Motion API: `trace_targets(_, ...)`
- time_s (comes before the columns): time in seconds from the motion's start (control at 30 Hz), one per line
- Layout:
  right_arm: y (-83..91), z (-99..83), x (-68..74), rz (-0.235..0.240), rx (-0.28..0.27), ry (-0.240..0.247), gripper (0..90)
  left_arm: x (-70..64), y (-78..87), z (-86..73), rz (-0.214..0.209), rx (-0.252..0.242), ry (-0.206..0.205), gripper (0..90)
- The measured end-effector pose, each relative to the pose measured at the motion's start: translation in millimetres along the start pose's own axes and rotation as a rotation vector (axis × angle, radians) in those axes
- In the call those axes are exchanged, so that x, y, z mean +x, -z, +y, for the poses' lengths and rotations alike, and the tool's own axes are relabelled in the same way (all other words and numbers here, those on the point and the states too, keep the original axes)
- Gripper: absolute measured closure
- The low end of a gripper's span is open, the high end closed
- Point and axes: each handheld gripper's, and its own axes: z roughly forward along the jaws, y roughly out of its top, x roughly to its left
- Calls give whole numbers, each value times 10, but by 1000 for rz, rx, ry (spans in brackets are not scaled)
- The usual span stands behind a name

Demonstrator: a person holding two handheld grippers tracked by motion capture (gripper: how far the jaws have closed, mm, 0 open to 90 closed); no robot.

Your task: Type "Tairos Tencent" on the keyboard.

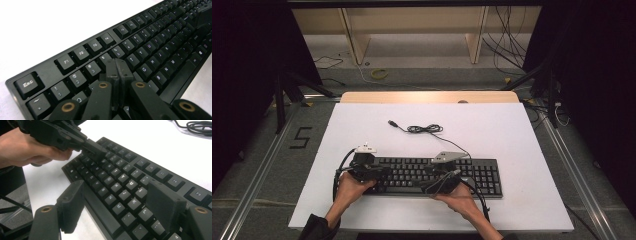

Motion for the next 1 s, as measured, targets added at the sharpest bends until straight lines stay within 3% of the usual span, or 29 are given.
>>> trace_targets(0.57,35,-16,23,4,-6,8,311,-15,-79,-1,27,42,-1,895)
trace_targets(1.0,27,-14,27,4,-8,10,312,-9,-1,11,18,10,19,858)
